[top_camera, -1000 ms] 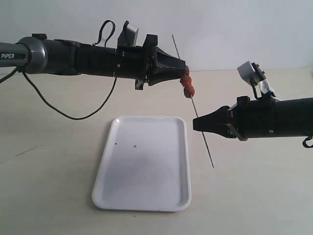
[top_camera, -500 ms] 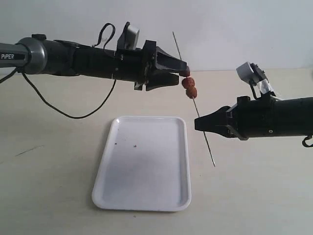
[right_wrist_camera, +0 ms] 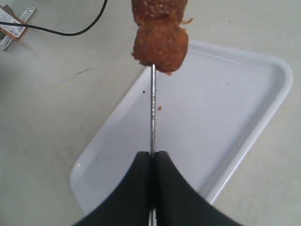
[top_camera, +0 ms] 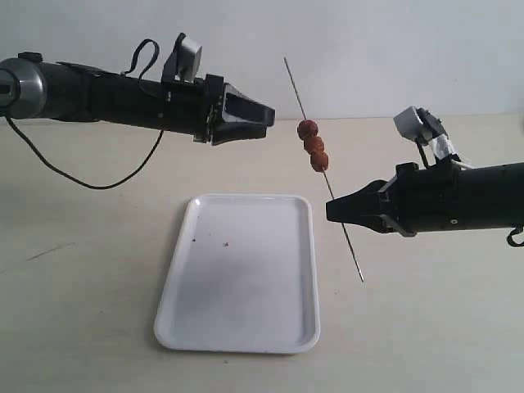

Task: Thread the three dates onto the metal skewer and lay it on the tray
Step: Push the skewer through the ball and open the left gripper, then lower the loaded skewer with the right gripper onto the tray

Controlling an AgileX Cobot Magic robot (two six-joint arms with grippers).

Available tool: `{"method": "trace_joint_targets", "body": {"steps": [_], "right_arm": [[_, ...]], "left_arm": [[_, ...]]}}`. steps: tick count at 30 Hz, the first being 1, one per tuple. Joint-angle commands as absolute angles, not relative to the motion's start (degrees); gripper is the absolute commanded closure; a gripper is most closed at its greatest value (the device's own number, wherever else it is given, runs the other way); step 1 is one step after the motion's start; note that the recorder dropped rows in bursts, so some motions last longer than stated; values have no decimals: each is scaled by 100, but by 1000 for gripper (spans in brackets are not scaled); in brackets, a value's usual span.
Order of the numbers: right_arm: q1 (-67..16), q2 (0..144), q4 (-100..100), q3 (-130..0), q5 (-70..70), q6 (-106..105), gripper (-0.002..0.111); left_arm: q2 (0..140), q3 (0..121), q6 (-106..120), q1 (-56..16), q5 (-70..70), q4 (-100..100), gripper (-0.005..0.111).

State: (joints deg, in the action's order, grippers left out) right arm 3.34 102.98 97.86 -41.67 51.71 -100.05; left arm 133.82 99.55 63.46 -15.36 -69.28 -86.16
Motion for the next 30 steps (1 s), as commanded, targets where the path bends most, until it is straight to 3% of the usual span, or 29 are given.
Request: {"method": "trace_joint_targets", "body": {"steps": [1, 3, 10, 18, 24, 30], "right_arm": [[363, 10298, 9713, -4211, 5224, -10088, 108], [363, 10298, 9700, -4211, 5224, -10062, 108], [291, 10298, 9453, -4211, 5162, -9743, 108], [-934, 10298, 9559, -4211, 3227, -8556, 108], [-1587, 10298, 9995, -4383, 2701, -8091, 108], [-2284, 10298, 9995, -4768, 1907, -6759, 108]], "left_arm": [[13318, 9822, 6769, -1542, -6996, -8152, 93], [13271, 9690, 6910, -1531, -6996, -8152, 106], [12535, 8883, 8381, -1323, -6996, -8299, 107], [11095, 7087, 10473, -1256, -6996, -9113, 107], [10184, 6353, 10909, -1256, -5154, -9369, 107], [9354, 6026, 10969, -1256, -4773, -9314, 107]]}}
